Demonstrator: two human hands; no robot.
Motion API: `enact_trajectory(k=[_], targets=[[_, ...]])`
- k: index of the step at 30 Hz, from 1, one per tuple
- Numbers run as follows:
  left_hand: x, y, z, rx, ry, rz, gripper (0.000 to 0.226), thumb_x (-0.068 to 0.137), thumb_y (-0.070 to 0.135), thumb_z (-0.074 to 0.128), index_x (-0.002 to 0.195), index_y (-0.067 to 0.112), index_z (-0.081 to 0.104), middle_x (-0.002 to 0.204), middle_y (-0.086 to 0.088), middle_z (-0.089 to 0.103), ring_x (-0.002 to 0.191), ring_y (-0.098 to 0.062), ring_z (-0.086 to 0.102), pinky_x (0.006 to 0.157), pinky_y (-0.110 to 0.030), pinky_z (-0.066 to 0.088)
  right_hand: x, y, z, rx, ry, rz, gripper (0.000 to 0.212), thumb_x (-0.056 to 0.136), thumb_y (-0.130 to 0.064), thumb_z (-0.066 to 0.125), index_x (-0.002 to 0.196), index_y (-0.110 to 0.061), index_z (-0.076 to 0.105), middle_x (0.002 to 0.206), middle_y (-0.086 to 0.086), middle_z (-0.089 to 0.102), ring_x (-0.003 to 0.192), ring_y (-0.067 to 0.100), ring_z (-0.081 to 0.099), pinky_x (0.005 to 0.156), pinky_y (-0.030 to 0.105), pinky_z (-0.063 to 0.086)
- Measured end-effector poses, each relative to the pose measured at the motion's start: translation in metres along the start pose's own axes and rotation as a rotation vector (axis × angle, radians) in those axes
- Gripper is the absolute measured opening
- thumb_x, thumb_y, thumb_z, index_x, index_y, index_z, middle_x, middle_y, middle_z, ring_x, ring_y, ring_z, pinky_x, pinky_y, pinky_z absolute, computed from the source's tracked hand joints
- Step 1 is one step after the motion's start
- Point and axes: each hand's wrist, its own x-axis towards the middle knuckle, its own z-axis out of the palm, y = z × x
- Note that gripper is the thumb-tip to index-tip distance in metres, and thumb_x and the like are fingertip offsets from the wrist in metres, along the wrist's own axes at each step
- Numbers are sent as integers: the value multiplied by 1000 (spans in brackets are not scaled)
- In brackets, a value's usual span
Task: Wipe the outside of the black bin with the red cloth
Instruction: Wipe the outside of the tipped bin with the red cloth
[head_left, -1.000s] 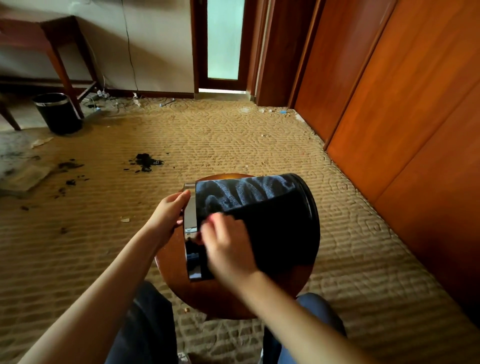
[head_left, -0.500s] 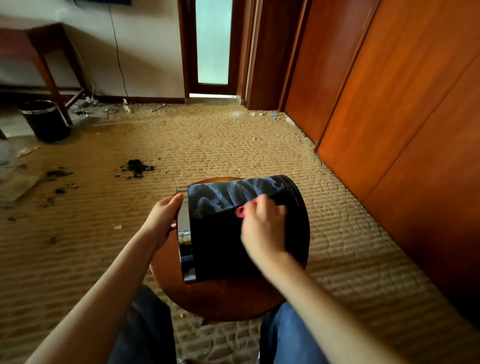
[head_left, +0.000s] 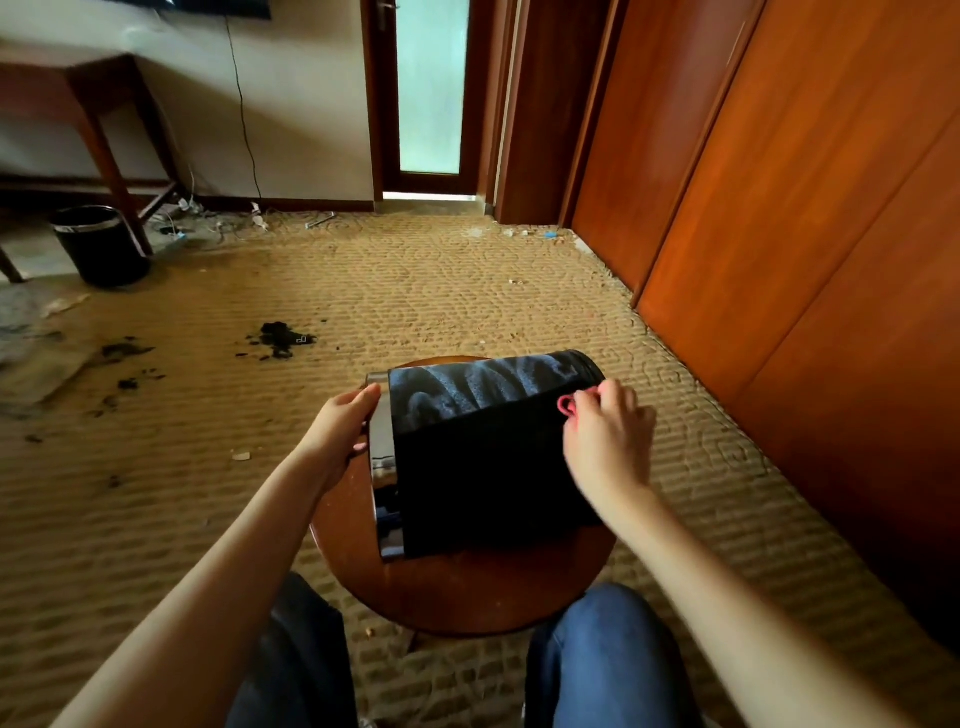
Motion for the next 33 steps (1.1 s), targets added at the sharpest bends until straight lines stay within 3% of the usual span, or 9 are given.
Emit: enact_trajectory(k=[6, 10, 13, 16, 20, 23, 27, 30, 33], targets=[[-3, -3, -1, -27, 0, 31, 27, 101, 31, 45, 88, 16, 64, 76, -1, 60, 71, -16, 53, 62, -26, 39, -61, -148, -11, 309, 27, -247, 21, 76, -19, 45, 74, -14, 65, 80, 7, 56, 73, 29, 54, 63, 36, 38], [-4, -4, -1, -17, 7, 48, 26, 101, 31, 46, 93, 15, 65, 81, -1, 63, 77, -16, 56, 64, -27, 41, -64, -129, -9, 286, -23, -512, 22, 80, -26, 47, 83, -16, 66, 86, 5, 58, 77, 28, 53, 66, 36, 33], [-3, -4, 0, -4, 2, 39, 25, 101, 34, 45, 107, 16, 62, 85, 2, 60, 77, -13, 54, 63, -25, 38, -34, -56, 4, 218, 23, -379, 26, 76, -19, 47, 88, -17, 70, 88, 5, 61, 77, 31, 58, 65, 38, 41], [0, -4, -1, -8, 4, 27, 21, 100, 33, 45, 100, 18, 60, 80, 3, 56, 71, -11, 50, 60, -24, 34, -10, 8, 1, 124, 33, -117, 15, 74, -10, 59, 85, -13, 70, 86, 10, 58, 78, 36, 58, 67, 43, 43], [4, -9, -2, 3, -23, 14, 25, 100, 36, 45, 102, 17, 60, 77, 4, 51, 70, -11, 46, 58, -24, 33, -12, -21, -3, 41, -18, 107, 10, 69, -7, 67, 79, -8, 67, 89, 14, 56, 84, 36, 54, 71, 44, 39], [6, -11, -5, 10, -18, 14, 25, 100, 37, 45, 102, 18, 60, 81, 2, 53, 73, -13, 48, 59, -25, 34, -34, -91, -3, 136, 1, -47, 15, 62, -9, 65, 77, -11, 67, 85, 10, 57, 79, 32, 54, 68, 39, 39], [3, -8, -2, -11, 0, 44, 25, 100, 34, 45, 96, 19, 64, 79, 3, 61, 75, -14, 53, 61, -25, 37, -66, -152, -11, 201, -7, -348, 21, 76, -14, 46, 79, -15, 67, 81, 5, 58, 73, 27, 54, 68, 36, 31], [4, -10, -2, -7, 1, 52, 32, 100, 36, 45, 116, 13, 62, 88, 2, 61, 82, -15, 53, 76, -29, 38, -51, -104, -7, 186, -24, -483, 27, 79, -17, 48, 93, -16, 70, 91, 5, 62, 80, 28, 56, 70, 37, 33], [8, -13, -1, -19, 11, 50, 37, 100, 37, 45, 124, 12, 58, 88, 2, 57, 87, -16, 49, 77, -31, 35, -24, -20, -5, 88, -27, -269, 26, 73, -12, 59, 96, -13, 71, 91, 10, 61, 81, 33, 59, 70, 41, 40]])
